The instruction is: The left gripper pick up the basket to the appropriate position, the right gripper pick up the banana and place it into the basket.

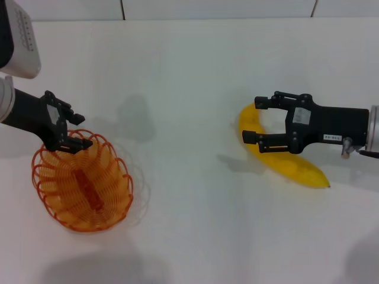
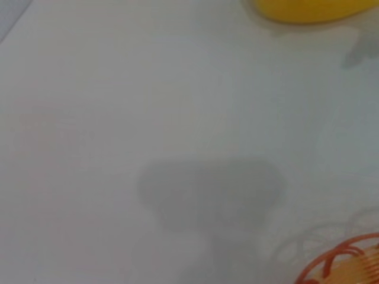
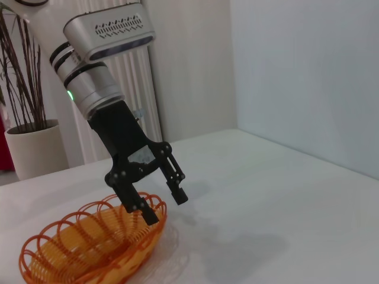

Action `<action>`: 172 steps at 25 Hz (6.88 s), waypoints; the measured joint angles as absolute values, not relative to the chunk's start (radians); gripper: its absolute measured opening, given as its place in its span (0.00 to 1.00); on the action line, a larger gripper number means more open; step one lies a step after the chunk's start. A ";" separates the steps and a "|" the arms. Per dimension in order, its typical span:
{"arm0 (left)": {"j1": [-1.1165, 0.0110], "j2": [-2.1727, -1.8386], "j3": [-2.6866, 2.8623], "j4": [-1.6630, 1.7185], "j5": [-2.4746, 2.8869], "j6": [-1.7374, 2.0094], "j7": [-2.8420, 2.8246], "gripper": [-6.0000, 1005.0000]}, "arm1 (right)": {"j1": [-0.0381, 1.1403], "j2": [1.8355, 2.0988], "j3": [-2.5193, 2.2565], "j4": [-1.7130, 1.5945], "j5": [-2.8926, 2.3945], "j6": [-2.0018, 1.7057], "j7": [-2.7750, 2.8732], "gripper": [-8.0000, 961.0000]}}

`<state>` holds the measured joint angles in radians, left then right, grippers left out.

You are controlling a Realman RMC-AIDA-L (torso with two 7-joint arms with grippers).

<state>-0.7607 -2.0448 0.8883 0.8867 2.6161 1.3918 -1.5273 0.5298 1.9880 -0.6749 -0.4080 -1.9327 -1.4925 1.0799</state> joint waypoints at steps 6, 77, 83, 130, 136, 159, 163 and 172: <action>-0.761 -2.045 0.888 0.880 2.622 1.391 -1.529 0.46 | 0.530 1.988 -0.675 -0.408 -1.933 -1.492 1.080 0.93; -0.863 -2.037 0.757 0.654 2.425 1.253 -2.039 0.05 | 0.524 1.990 -0.672 -0.413 -1.877 -1.490 1.074 0.92; -0.903 -2.036 0.761 0.565 2.429 1.188 -2.072 0.05 | 0.534 1.997 -0.672 -0.410 -1.877 -1.464 1.072 0.92; -0.798 -2.046 0.864 0.758 2.311 1.176 -2.083 0.54 | 0.522 1.997 -0.672 -0.408 -1.868 -1.455 1.076 0.92; -0.521 -2.041 0.921 1.001 1.966 1.370 -1.820 0.65 | 0.510 1.996 -0.672 -0.411 -1.860 -1.463 1.077 0.92; -0.292 -2.041 0.872 0.596 1.717 1.466 -1.009 0.75 | 0.480 1.960 -0.743 -0.446 -1.973 -1.414 1.275 0.92; -0.312 -2.039 0.860 0.554 1.717 1.464 -0.981 0.75 | 0.507 1.985 -0.751 -0.471 -2.041 -1.337 1.338 0.92; -0.317 -2.040 0.860 0.546 1.715 1.457 -0.974 0.75 | 0.528 2.007 -0.810 -0.480 -2.062 -1.264 1.411 0.92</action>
<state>-0.3167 -2.0395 0.8602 0.5459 1.7155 1.4572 -0.9739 0.5275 2.0067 -0.8096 -0.4802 -2.0616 -1.2638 1.4105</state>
